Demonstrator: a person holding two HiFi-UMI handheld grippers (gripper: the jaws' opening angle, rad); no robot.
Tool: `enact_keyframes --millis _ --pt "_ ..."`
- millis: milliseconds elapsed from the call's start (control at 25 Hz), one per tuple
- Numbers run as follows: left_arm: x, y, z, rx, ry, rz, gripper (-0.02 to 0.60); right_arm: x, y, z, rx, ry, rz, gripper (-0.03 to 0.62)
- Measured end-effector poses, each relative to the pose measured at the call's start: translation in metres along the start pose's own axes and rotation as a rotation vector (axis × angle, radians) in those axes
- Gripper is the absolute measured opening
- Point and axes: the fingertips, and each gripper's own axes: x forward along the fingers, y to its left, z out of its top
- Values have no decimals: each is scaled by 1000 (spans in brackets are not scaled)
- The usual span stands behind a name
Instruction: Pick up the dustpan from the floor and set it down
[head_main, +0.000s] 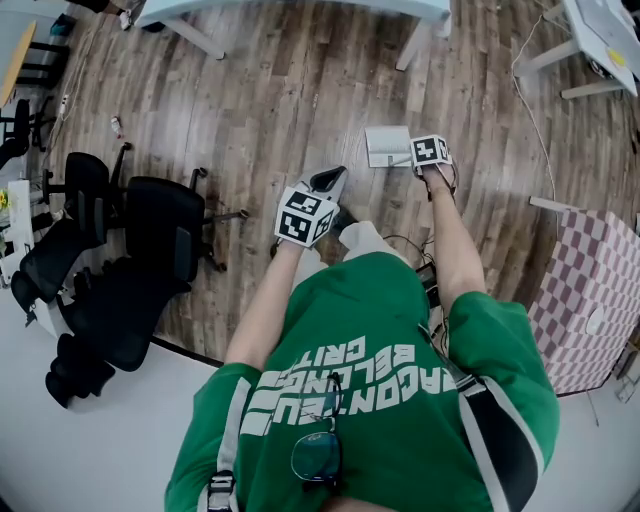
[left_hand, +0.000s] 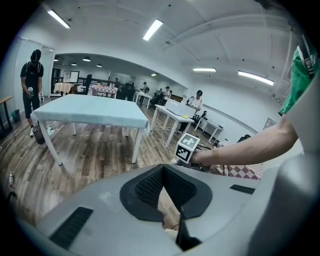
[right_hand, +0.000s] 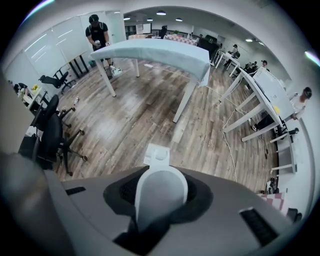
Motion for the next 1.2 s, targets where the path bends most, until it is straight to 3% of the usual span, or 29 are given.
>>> enact_keyframes --millis 320,840,1040,1200 --pt "2 -1 2 0 -11 0 3 0 -3 0 -6 9 23 120" --pt "2 -1 17 8 -46 -26 3 -61 -8 -2 46 -130 -7 135" --pt "-7 0 31 -23 -95 -39 3 -100 1 3 103 -253 20 135" --pt "-17 -2 44 -20 -136 -61 3 -149 1 1 172 -391 -37 135"
